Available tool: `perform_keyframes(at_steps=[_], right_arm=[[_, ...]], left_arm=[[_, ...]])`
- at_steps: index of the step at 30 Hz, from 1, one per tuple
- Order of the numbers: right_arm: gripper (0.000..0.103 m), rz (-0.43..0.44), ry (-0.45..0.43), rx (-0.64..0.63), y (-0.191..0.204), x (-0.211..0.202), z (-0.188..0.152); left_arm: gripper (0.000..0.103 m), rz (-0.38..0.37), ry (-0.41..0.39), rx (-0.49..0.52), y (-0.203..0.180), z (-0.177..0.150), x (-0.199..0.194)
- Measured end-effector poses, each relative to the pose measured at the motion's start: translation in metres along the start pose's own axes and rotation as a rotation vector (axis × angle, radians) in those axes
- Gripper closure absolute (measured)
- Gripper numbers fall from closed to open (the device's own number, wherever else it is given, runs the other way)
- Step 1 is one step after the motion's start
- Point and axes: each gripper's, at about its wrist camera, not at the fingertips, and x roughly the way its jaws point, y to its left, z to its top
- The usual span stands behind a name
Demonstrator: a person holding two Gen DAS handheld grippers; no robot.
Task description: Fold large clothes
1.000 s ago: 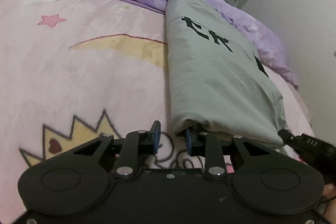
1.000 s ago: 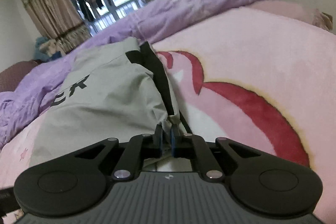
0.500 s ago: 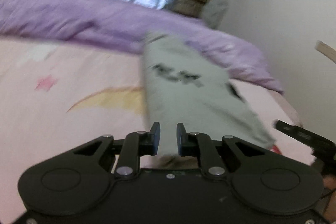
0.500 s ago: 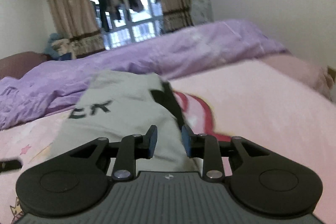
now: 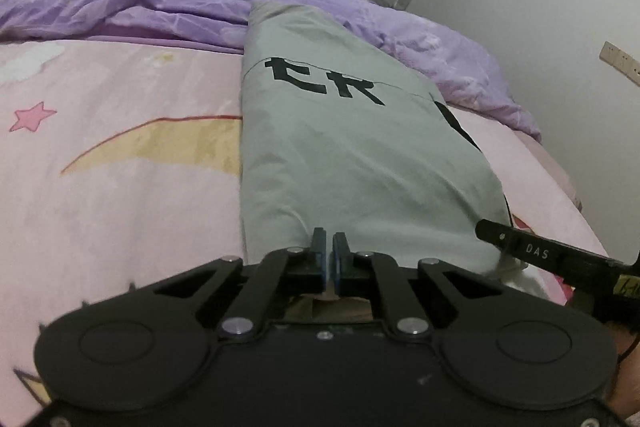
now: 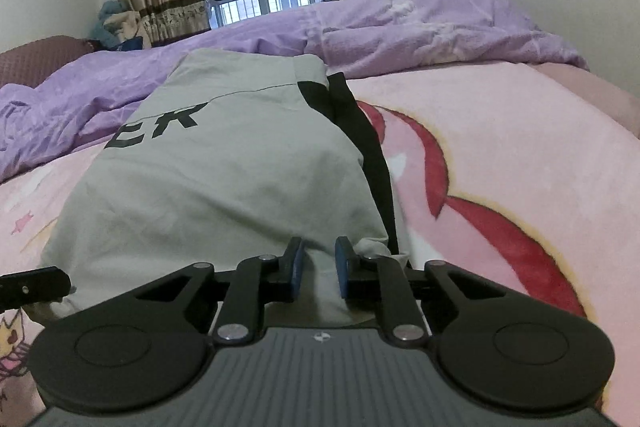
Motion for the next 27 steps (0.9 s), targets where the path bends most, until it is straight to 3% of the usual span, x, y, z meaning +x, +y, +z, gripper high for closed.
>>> perform_keyframes(at_steps=[6,9,11,12,13,15,18,20,24,27], right_arm=[[0.083,0.008,0.001,-0.008,-0.001,-0.001,-0.001],[0.08,0.002,0.028,-0.015,0.001,-0.007,0.009],[0.075,0.014,-0.012,-0.009,0.0,-0.016,0.02],[0.074,0.018,-0.033,-0.005,0.001,-0.019,0.027],[0.074,0.022,-0.045,-0.002,0.001,-0.02,0.035],[0.074,0.025,-0.059,-0.011,0.003,-0.015,0.049],[0.074,0.022,-0.046,-0.043,0.008,0.005,0.063],[0.074,0.018,-0.009,-0.062,0.011,0.021,0.065],[0.074,-0.03,0.007,-0.119,0.012,0.041,0.056],[0.074,-0.03,-0.001,-0.103,0.008,0.047,0.052]], left_arm=[[0.097,-0.005,-0.024,0.002,0.002,-0.009,0.005],[0.095,-0.025,0.019,-0.006,-0.003,0.006,-0.004],[0.084,-0.025,0.009,0.007,-0.007,0.024,-0.011],[0.07,-0.011,-0.017,0.018,-0.01,0.032,-0.015],[0.065,-0.002,-0.049,0.034,-0.013,0.042,-0.017],[0.065,0.009,-0.07,0.06,-0.016,0.06,-0.011],[0.066,0.05,-0.021,0.085,-0.017,0.077,0.017],[0.067,0.065,0.025,0.082,-0.015,0.075,0.033],[0.063,0.122,0.009,0.155,-0.017,0.06,0.044],[0.06,0.128,0.014,0.148,-0.008,0.052,0.053]])
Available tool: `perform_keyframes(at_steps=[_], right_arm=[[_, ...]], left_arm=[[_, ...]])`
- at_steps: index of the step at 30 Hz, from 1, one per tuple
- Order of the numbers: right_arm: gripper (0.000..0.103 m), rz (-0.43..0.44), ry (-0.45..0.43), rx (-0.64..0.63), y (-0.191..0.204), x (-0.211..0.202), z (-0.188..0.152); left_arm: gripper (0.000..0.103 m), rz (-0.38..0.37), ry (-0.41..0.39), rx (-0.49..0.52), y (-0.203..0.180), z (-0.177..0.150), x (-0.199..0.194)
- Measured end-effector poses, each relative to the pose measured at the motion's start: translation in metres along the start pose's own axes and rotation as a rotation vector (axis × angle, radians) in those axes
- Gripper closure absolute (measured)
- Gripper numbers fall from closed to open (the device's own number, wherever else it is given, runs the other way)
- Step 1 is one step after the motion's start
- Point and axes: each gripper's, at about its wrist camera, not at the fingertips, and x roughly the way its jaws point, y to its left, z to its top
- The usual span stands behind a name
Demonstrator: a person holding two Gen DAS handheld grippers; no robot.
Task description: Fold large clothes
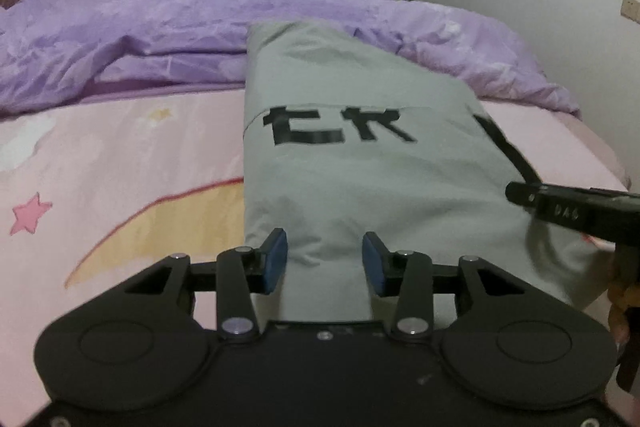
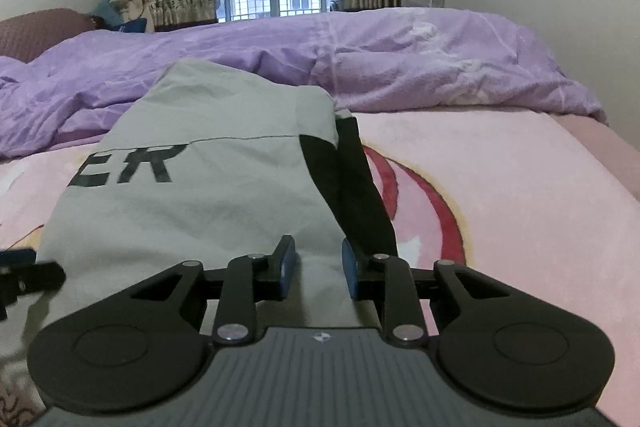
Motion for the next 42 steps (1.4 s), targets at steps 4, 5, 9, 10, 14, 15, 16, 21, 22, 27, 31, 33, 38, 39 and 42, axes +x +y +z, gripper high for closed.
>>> perform_keyframes(at_steps=[4,5,9,10,14,15,16,21,22,27,31,33,38,39,42], right_arm=[[0.074,0.007,-0.01,0.009,-0.002,0.0,-0.002],[0.073,0.005,-0.01,0.011,-0.003,-0.003,-0.001],[0.072,0.026,-0.063,0.049,-0.004,-0.041,0.0],[0.072,0.036,-0.081,0.042,-0.003,-0.054,-0.003],[0.07,0.054,-0.09,0.004,-0.001,-0.082,-0.017],[0.07,0.063,-0.076,0.002,-0.001,-0.084,-0.021],[0.07,0.069,-0.065,0.004,-0.002,-0.084,-0.025],[0.07,0.051,0.0,0.023,-0.004,-0.073,-0.039],[0.071,0.055,0.015,0.025,-0.005,-0.069,-0.043],[0.071,0.056,0.017,0.035,-0.003,-0.062,-0.055],[0.071,0.058,0.01,0.047,-0.004,-0.062,-0.057],[0.07,0.064,0.015,0.05,-0.005,-0.063,-0.055],[0.036,0.186,-0.014,0.104,-0.032,-0.077,-0.03],[0.018,0.215,-0.039,0.131,-0.043,-0.08,-0.022],[0.011,0.292,-0.057,0.18,-0.078,-0.071,-0.003]], left_arm=[[0.061,-0.021,-0.001,-0.014,0.004,0.005,-0.002],[0.062,-0.03,-0.002,-0.024,0.006,0.008,-0.006],[0.064,-0.071,-0.058,-0.05,0.005,0.003,-0.042],[0.063,-0.071,-0.084,-0.031,0.002,-0.001,-0.056],[0.061,-0.096,-0.11,-0.01,-0.009,-0.02,-0.083],[0.061,-0.1,-0.1,-0.009,-0.01,-0.023,-0.083],[0.061,-0.1,-0.078,-0.006,-0.012,-0.028,-0.08],[0.055,-0.097,-0.063,0.025,-0.016,-0.044,-0.07],[0.055,-0.098,-0.064,0.029,-0.015,-0.047,-0.068],[0.055,-0.097,-0.063,0.02,-0.013,-0.054,-0.065],[0.055,-0.097,-0.059,0.033,-0.014,-0.052,-0.062],[0.054,-0.095,-0.048,0.043,-0.016,-0.047,-0.063],[0.023,-0.202,-0.026,-0.046,0.007,-0.009,-0.077],[0.01,-0.209,-0.049,-0.071,0.016,-0.001,-0.08],[0.0,-0.217,-0.075,-0.141,0.049,0.021,-0.072]])
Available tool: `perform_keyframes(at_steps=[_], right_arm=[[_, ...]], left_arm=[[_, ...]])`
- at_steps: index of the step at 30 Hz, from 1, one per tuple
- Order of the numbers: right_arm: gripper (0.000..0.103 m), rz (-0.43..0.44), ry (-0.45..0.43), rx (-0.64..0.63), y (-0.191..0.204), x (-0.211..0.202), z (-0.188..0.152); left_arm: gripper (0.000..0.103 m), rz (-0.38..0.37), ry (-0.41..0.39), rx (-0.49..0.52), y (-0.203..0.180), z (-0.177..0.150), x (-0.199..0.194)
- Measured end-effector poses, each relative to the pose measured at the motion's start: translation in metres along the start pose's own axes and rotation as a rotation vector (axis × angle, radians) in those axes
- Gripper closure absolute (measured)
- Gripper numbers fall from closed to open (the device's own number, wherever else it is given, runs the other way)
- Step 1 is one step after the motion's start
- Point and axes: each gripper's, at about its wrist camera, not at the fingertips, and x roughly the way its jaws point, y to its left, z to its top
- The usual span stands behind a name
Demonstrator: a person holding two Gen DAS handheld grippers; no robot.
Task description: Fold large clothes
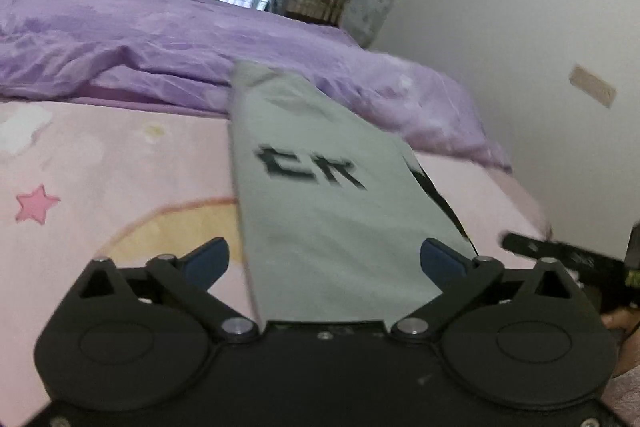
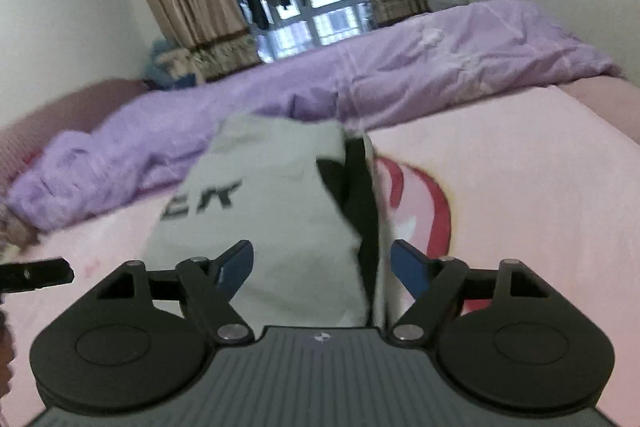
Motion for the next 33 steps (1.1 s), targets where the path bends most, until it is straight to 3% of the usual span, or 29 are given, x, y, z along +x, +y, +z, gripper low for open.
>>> perform_keyframes(at_steps=[5,12,21,30,33], right_arm=[[0.016,0.068,0.103,0.212,-0.06,0.038,0.009],[0.017,0.199,0.171,0.369,-0.089,0.081,-0.001],[0.017,0.31,0.204,0.369,-0.086,0.122,0.014],[0.014,0.351,0.212,0.299,-0.065,0.153,0.025],[0.019,0.338,0.207,0.294,-0.06,0.157,0.025]], left_arm=[[0.0,-0.002,0.127,-0.138,0.049,0.013,0.046],[0.0,-0.029,0.198,-0.169,0.066,0.015,0.091],[0.0,-0.143,0.211,-0.205,0.078,0.027,0.131],[0.0,-0.266,0.204,-0.286,0.08,0.043,0.172],[0.007,-0.225,0.198,-0.252,0.067,0.047,0.178]])
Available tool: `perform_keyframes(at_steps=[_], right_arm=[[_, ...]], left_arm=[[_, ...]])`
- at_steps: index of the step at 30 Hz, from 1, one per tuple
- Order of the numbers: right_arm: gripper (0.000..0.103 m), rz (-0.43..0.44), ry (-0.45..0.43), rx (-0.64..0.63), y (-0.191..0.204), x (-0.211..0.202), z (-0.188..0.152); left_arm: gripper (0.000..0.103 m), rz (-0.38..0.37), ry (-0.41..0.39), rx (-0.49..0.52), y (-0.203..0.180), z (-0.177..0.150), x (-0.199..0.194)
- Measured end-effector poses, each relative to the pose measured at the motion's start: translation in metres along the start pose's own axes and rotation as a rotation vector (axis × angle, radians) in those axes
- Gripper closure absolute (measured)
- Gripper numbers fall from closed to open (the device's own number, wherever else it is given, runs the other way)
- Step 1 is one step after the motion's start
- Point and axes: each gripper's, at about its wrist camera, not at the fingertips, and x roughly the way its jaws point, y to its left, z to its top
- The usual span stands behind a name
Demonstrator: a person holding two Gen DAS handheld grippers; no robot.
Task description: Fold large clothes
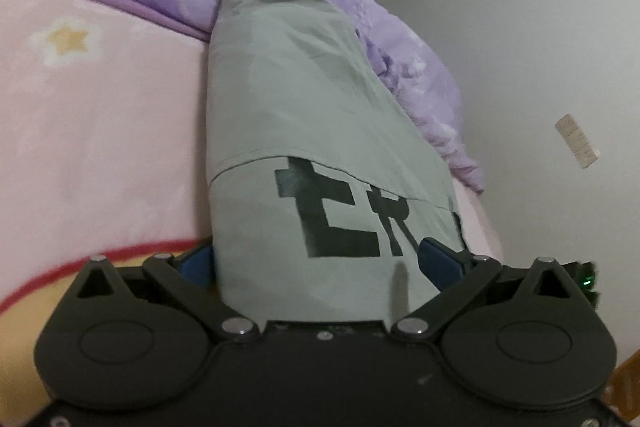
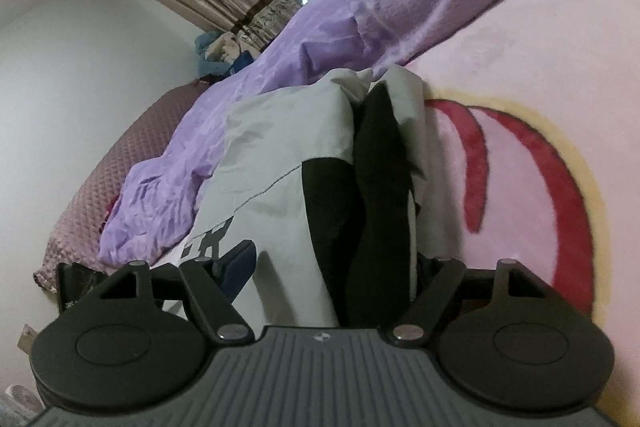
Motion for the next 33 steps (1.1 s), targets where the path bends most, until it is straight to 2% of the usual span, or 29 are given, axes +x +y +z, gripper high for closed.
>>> perform_keyframes(at_steps=[1,2,3,4,6,10,16,19,22,26,28,29,31,33], right_arm=[[0.022,-0.016,0.002,-0.004,0.002,0.001,-0.001],[0.031,-0.031,0.0,-0.009,0.004,0.001,-0.001],[0.043,-0.049,-0.004,-0.01,0.005,0.0,-0.002],[0.048,-0.06,-0.012,-0.007,0.007,-0.002,-0.004],[0.063,-0.056,-0.032,-0.005,0.011,-0.006,-0.005],[0.076,-0.041,-0.074,-0.042,0.04,-0.012,-0.002],[0.079,0.037,-0.071,-0.11,0.098,0.008,-0.002],[0.079,0.078,-0.055,-0.109,0.12,0.035,-0.006],[0.08,0.089,-0.019,-0.089,0.128,0.071,-0.011],[0.078,0.025,-0.005,-0.071,0.121,0.107,-0.02],[0.074,-0.026,-0.019,-0.078,0.113,0.115,-0.024],[0.069,-0.045,-0.023,-0.087,0.11,0.116,-0.026],[0.061,-0.074,-0.014,-0.085,0.108,0.113,-0.029],[0.053,-0.117,-0.024,-0.089,0.115,0.101,-0.029]], left_arm=[[0.017,0.03,-0.003,0.02,-0.004,-0.001,-0.001],[0.023,0.07,-0.006,0.045,-0.009,-0.002,-0.001],[0.034,0.084,-0.01,0.058,-0.01,-0.002,-0.002],[0.046,0.083,-0.017,0.058,-0.01,-0.002,-0.005],[0.056,0.082,-0.016,0.047,-0.011,0.002,-0.011],[0.066,0.097,-0.031,0.122,-0.024,0.008,-0.028],[0.067,0.14,-0.11,0.188,-0.012,0.031,-0.093],[0.067,0.19,-0.125,0.207,0.005,0.042,-0.121],[0.067,0.241,-0.12,0.212,0.028,0.049,-0.131],[0.063,0.261,-0.071,0.167,0.075,0.05,-0.119],[0.046,0.261,-0.07,0.145,0.092,0.048,-0.111],[0.042,0.264,-0.076,0.127,0.099,0.046,-0.108],[0.036,0.287,-0.105,0.152,0.097,0.042,-0.116],[0.037,0.352,-0.12,0.202,0.082,0.038,-0.127]])
